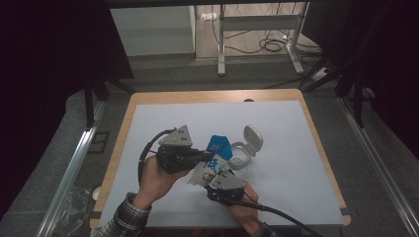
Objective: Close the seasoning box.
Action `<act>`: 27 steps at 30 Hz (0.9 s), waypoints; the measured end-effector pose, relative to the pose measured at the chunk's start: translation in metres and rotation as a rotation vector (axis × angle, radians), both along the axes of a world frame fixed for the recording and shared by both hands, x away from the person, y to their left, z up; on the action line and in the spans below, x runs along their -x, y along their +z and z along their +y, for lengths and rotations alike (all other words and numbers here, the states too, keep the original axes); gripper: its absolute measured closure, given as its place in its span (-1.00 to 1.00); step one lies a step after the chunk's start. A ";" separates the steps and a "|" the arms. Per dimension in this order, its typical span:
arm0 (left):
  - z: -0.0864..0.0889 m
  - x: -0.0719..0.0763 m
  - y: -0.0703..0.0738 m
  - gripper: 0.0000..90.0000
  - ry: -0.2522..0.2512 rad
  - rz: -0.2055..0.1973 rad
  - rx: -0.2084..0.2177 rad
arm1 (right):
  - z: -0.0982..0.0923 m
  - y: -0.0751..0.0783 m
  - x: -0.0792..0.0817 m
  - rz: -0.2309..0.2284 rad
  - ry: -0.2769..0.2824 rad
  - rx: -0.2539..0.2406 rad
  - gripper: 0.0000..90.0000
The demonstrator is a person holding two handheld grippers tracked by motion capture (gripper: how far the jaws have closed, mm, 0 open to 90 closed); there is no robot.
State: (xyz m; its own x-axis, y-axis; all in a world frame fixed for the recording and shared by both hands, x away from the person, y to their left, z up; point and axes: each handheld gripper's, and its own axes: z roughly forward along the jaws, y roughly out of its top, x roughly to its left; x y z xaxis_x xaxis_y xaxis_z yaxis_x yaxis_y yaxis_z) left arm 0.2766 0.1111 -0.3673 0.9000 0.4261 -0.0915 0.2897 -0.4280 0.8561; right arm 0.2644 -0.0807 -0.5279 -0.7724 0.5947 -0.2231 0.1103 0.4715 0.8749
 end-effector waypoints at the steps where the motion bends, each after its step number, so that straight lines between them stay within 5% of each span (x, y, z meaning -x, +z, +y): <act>1: 0.000 0.000 0.000 1.00 0.000 0.000 0.000 | 0.000 0.000 0.000 0.000 0.000 0.000 -0.01; 9: -0.004 -0.002 -0.002 1.00 0.003 0.007 -0.012 | 0.002 0.004 0.006 -0.016 0.030 -0.063 0.02; 13: -0.006 -0.003 -0.003 1.00 0.002 0.011 -0.016 | 0.002 0.005 0.009 -0.026 0.044 -0.056 0.07; 20: -0.013 -0.012 -0.002 1.00 -0.002 0.031 -0.089 | 0.003 0.003 0.009 0.048 0.078 -0.075 0.08; 27: -0.016 -0.019 -0.003 1.00 -0.002 0.046 -0.118 | 0.003 0.003 0.009 0.052 0.080 -0.079 -0.02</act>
State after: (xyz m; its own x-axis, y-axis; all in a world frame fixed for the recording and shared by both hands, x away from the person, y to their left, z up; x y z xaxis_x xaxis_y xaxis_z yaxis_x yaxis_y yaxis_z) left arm 0.2961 0.0950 -0.3701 0.8969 0.4346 -0.0822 0.3265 -0.5253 0.7858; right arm 0.2558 -0.0776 -0.5249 -0.8275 0.5446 -0.1366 0.1212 0.4108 0.9037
